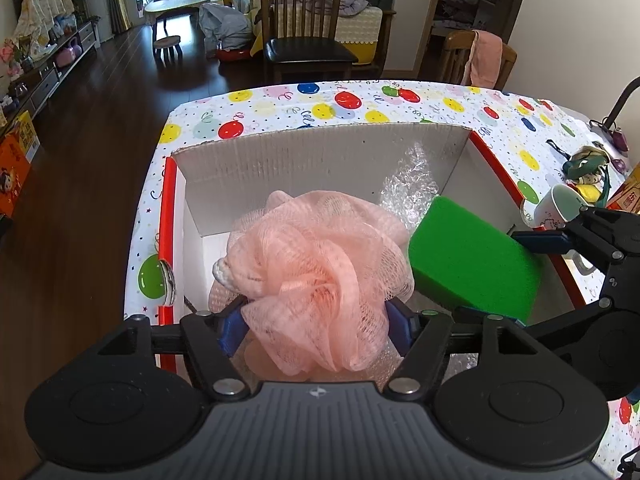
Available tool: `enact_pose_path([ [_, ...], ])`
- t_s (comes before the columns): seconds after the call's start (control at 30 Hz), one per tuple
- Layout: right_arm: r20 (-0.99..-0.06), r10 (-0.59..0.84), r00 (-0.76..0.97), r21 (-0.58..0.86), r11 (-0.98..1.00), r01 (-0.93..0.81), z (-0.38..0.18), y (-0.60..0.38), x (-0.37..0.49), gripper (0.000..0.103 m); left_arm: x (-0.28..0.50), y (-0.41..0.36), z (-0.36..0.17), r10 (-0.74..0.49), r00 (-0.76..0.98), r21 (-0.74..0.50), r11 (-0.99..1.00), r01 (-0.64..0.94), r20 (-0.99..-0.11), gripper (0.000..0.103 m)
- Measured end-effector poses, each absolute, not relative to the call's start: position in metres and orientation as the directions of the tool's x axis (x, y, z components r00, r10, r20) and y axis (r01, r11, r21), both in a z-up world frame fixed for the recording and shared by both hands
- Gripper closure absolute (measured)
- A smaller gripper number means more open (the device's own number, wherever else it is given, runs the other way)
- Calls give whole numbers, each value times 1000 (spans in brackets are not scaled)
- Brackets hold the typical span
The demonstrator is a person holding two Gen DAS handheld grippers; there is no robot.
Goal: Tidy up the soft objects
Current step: 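Open both grippers to drop the puff and sponge into the box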
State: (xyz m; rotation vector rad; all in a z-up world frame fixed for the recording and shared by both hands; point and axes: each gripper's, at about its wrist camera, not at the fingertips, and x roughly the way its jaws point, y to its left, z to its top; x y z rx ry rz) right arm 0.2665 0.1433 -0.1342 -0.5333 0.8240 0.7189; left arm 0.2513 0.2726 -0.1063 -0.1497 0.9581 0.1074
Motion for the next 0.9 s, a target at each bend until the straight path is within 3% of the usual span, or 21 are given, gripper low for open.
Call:
enact_pose_path([
  [0.13,-800,372,471,-141,647,-749,-132,141,265,19,247,272,-105,20,573,-85,984,-155,-819,34],
  [0.23,-796,383,468,-121,657,-744,-128,138,264,16,243,271,-102,21,580,-81,985,-150,-814,27],
  [0.47,-769,435,470,-83,660,-747,-112,125,258,4,231,271,-92,18,600,-91,984,-151,-800,26],
  [0.9,-687,548,477,36,682,-731,-66,82,234,1,204,253,-52,7,678,-103,987,-121,-735,23],
])
